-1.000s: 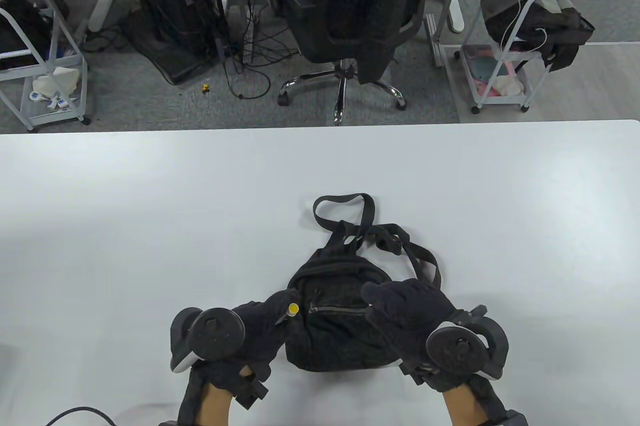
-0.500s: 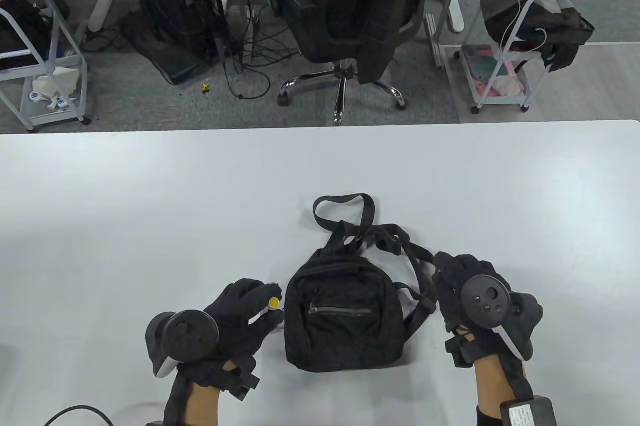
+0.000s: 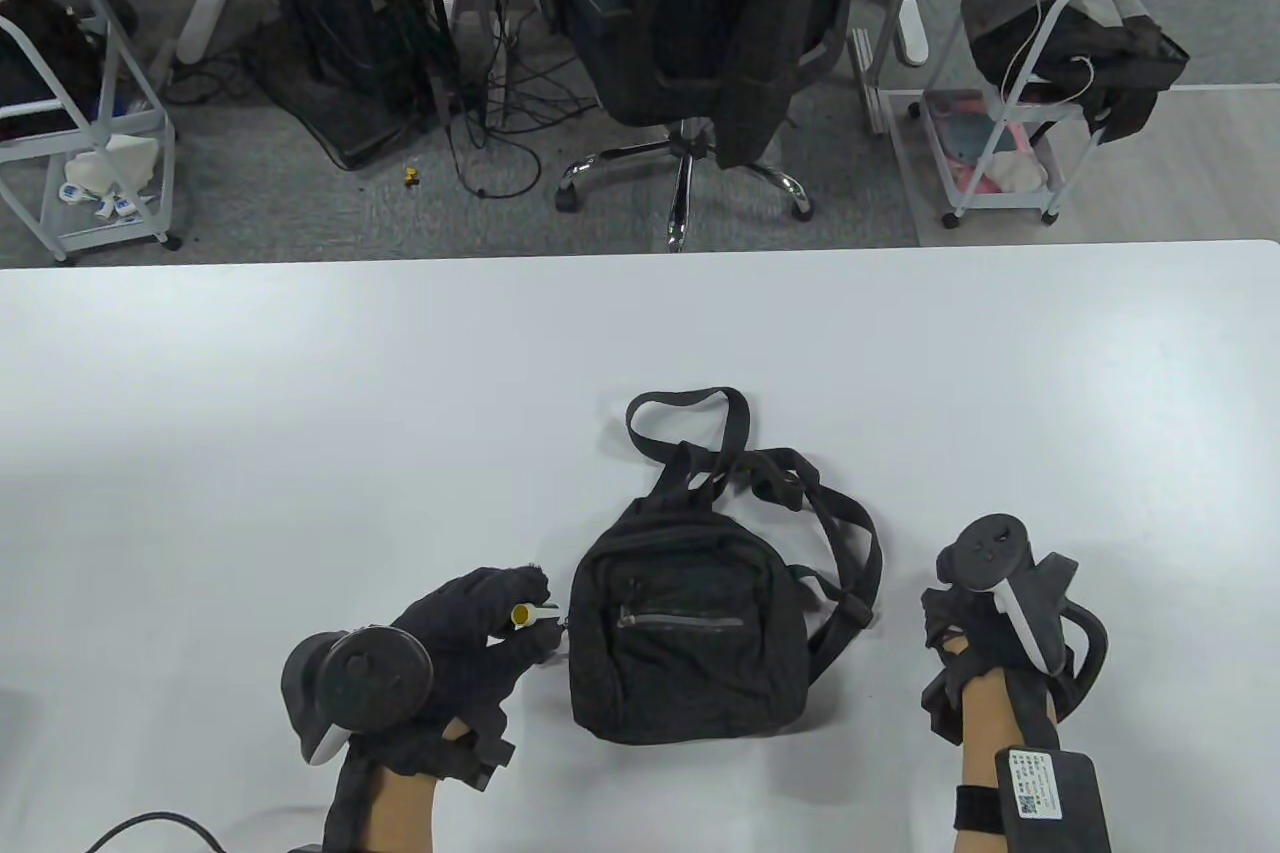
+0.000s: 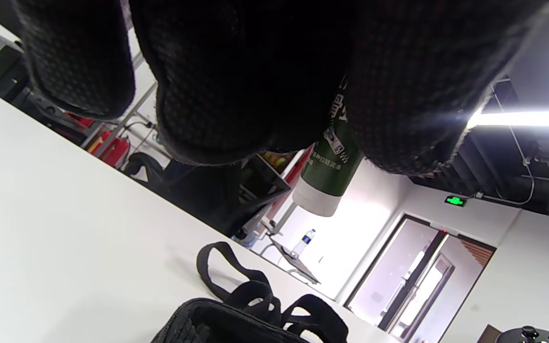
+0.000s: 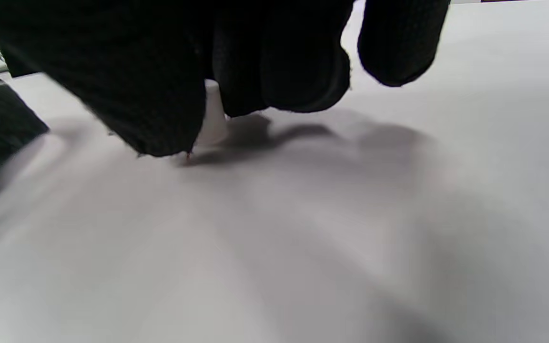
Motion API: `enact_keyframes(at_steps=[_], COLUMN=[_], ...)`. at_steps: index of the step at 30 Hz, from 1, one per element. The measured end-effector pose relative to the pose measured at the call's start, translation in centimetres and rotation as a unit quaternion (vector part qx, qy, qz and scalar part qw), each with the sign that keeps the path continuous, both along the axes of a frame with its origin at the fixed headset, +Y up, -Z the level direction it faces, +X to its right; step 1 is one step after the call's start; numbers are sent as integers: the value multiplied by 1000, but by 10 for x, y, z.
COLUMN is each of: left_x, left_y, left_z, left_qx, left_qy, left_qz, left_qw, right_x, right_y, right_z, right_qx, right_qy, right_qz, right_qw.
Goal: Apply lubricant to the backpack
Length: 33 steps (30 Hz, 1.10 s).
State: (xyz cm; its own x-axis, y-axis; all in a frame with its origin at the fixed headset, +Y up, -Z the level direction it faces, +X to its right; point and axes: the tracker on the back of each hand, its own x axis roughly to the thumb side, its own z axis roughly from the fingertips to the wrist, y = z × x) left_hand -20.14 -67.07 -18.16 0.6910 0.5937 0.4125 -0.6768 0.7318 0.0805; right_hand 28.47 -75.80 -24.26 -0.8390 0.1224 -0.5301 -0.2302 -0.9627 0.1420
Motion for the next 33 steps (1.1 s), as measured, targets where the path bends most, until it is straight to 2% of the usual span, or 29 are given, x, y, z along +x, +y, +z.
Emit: enact_keyframes(at_steps=[5,7,9,12,15,17,19,21,23,26,28,33], left_x=[-1,-2,-2,0,0,2,4,7,10,18,23,35], left_y=[-1,-1,-1,-2,-1,1,3,4,4,4,3,-1], left_z=[-1,-1,-2,-2,-1,0,0,1,1,3,3,3], left_qx=[1,1,1,-1,4,8,10,16,19,19,18,2], left_qy=[3,7,7,-3,-13,-34,-55,-73,-89,-112,-126,-160], left_qz=[6,9,14,15,29,48,62,81,101,119,131,151], left_qw=[1000,1000,1000,1000,999,998,997,994,991,986,983,975], right_x=[7,8,5,-7,-30,-53,-73,-92,-108,-132,-145,-165], right_y=[-1,7,23,50,75,90,99,105,108,107,104,96], right_z=[0,0,3,12,23,33,43,52,61,72,78,84], right_qx=[-4,-29,-33,35,132,200,220,250,296,331,348,354], right_qy=[-9,11,26,48,104,158,192,241,280,367,386,388], right_qz=[-36,-91,-55,-30,-32,-60,-58,-62,-98,-200,-225,-212], right_qw=[999,995,998,998,985,965,955,936,908,846,824,824])
